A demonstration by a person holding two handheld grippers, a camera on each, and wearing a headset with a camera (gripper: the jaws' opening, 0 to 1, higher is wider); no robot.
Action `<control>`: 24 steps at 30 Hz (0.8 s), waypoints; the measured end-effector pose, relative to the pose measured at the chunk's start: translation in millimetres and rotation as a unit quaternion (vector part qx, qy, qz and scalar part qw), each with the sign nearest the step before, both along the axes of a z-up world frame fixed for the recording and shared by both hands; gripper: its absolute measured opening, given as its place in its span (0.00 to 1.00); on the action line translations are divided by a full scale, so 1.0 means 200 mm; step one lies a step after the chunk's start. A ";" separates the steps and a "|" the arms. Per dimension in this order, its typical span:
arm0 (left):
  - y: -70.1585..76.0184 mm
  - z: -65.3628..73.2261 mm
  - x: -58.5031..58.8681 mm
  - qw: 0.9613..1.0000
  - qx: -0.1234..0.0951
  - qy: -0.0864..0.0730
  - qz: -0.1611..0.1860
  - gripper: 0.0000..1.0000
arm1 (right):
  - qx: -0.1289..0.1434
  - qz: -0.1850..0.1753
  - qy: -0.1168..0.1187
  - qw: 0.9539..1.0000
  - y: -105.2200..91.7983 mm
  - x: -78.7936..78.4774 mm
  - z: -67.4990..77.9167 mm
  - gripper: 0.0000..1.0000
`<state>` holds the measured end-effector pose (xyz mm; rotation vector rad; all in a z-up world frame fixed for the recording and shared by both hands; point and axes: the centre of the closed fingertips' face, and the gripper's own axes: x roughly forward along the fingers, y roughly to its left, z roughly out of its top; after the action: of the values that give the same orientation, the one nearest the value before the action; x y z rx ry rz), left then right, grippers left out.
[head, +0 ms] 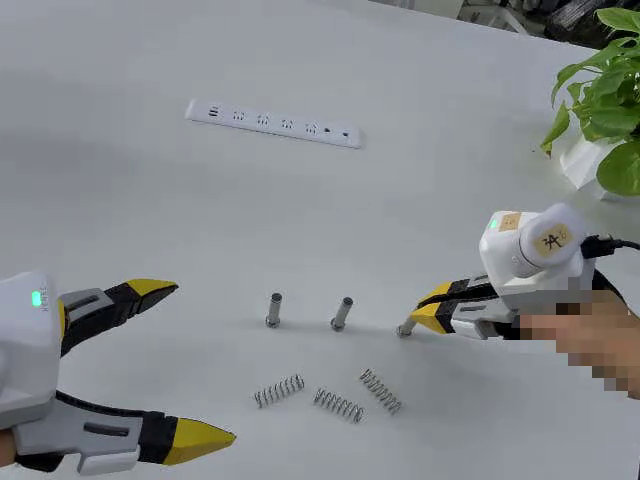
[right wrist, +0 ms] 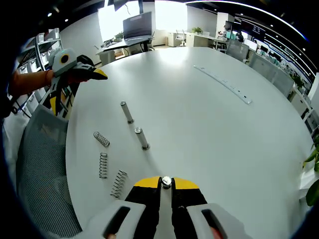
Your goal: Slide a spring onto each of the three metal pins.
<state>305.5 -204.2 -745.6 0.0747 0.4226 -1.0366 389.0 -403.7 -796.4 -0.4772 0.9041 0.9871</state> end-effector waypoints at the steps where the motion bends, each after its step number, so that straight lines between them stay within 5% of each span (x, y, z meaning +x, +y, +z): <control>1: 0.00 0.00 0.00 1.000 0.001 0.000 0.000 0.97 | -0.001 0.001 0.000 1.000 0.00 0.00 0.00 0.03; 24: -0.01 0.00 0.00 1.000 -0.002 0.000 -0.001 0.96 | -0.002 0.006 -0.010 1.000 0.00 0.00 -0.02 0.04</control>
<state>305.2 -205.6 -744.9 0.0720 0.4211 -1.0388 389.7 -403.6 -799.4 -0.4950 0.8873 0.9897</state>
